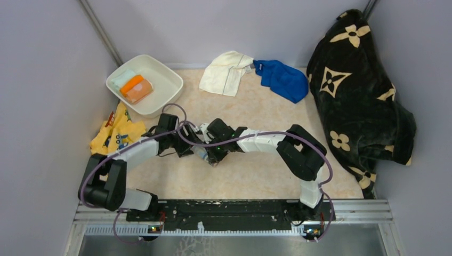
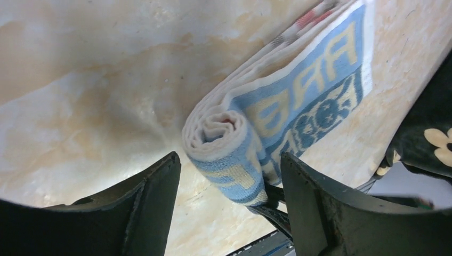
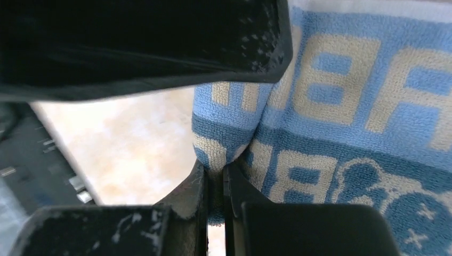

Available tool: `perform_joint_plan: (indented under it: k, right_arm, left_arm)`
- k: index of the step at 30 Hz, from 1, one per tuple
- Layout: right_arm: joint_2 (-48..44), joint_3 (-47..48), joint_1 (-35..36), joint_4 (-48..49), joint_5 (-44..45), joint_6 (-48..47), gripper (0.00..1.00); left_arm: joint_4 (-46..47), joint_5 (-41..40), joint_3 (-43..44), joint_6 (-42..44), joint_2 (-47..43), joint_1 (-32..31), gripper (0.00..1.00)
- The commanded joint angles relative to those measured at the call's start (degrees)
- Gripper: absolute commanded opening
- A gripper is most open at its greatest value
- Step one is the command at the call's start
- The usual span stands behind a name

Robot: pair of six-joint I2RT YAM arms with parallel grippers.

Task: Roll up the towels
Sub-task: Roll the towel at the center of the board.

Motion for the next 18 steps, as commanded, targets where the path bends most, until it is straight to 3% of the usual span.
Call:
perform_joint_plan:
  k: [1,7,13,18]
  right_arm:
    - [1.8,-1.6,-5.9,7.5,-30.7,8.5,0.0]
    - [8.3,-4.0,-12.8,20.6,-45.8,20.8,0.0]
    - [14.4,-5.0,-15.7,26.1,-48.8,27.0,0.0]
    - [16.8,-5.9,-16.9,29.8,-48.9,30.8,0.0]
  left_arm:
    - [-7.3,-3.6,-0.9,1.8,-6.1,0.9,0.76]
    - [-9.3,-2.9,-4.1,0.5,-12.1,1.8,0.79]
    - [-5.8,0.4,-7.0,-1.4,-12.3,1.8,0.78]
    - [0.2,1.5,-6.3,-1.9,-7.3,1.8,0.74]
